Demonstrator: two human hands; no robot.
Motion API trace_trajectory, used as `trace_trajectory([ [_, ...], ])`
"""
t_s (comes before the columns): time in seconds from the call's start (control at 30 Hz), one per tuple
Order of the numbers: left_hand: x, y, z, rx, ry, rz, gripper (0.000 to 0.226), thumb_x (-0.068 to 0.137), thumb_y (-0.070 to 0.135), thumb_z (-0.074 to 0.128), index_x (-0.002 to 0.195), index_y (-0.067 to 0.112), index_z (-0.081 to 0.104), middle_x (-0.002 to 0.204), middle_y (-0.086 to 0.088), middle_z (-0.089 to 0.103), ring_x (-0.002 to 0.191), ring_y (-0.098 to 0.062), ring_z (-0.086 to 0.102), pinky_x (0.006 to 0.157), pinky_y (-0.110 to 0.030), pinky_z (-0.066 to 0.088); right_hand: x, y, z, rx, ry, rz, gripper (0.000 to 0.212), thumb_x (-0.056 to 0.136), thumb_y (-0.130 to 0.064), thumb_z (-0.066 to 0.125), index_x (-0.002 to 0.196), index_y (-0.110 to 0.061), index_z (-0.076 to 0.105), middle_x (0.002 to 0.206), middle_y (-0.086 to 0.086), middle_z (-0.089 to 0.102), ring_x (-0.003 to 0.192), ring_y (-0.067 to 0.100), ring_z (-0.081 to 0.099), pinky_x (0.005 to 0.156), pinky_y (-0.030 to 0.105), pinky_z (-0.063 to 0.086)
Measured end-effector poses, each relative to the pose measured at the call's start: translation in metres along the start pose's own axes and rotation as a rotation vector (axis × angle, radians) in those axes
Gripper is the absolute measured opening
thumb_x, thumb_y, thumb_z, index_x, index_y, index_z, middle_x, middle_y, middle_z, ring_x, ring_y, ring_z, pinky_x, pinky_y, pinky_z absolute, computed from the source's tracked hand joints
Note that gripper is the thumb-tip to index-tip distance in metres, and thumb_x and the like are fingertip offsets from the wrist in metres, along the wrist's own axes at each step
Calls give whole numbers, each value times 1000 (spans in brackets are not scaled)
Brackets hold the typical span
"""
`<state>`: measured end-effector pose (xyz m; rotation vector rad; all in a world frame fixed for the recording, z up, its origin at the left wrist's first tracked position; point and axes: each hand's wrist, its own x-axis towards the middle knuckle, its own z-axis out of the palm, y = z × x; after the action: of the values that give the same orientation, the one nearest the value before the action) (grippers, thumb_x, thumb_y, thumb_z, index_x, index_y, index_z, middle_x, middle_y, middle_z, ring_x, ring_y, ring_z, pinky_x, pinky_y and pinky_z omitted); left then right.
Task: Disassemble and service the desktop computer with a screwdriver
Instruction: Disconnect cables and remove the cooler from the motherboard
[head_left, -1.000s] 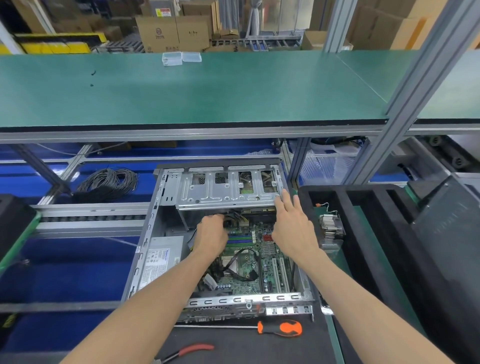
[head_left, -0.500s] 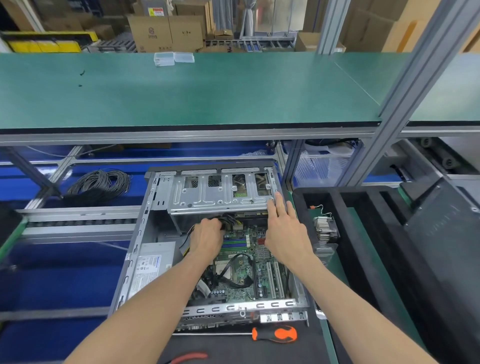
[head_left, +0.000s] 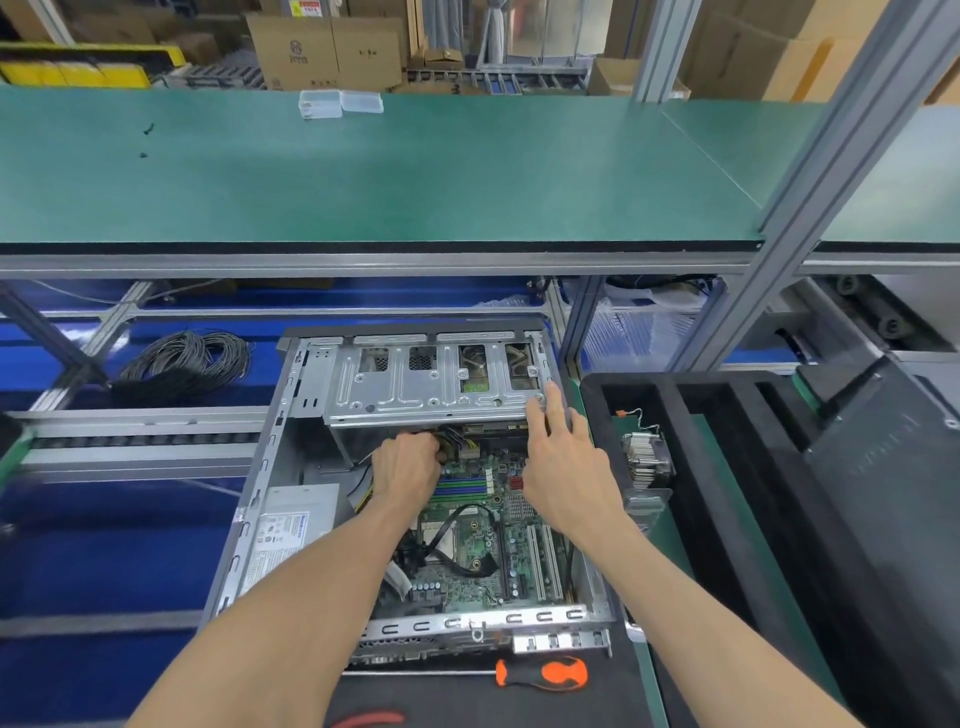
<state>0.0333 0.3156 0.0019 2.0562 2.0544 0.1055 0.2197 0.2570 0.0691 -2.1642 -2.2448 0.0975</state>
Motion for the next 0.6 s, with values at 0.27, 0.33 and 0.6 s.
trace_trajectory([
  [0.27,-5,1,-8,2,24,35,17,95,15,62,79,11,67,85,-14,70,84,-39,69,64,-38,47,-1,0,-2,-3,2,-2,77,96,-24,58,157,-13,11,168,8,-5,146,37,25,75,36,55],
  [0.33,-6,2,-12,-3,-2,41,20,97,26,64,87,9,67,92,-16,69,89,-40,67,66,-38,44,0,1,-2,-3,7,-2,76,96,-23,58,156,-13,12,168,8,-4,145,37,26,75,36,55],
  [0.6,-4,-4,-55,52,-379,74,37,102,39,52,83,7,58,81,-6,58,72,-25,58,68,-33,45,-1,1,-4,38,15,-3,67,97,-24,52,155,-11,20,167,9,10,151,36,15,100,44,47],
])
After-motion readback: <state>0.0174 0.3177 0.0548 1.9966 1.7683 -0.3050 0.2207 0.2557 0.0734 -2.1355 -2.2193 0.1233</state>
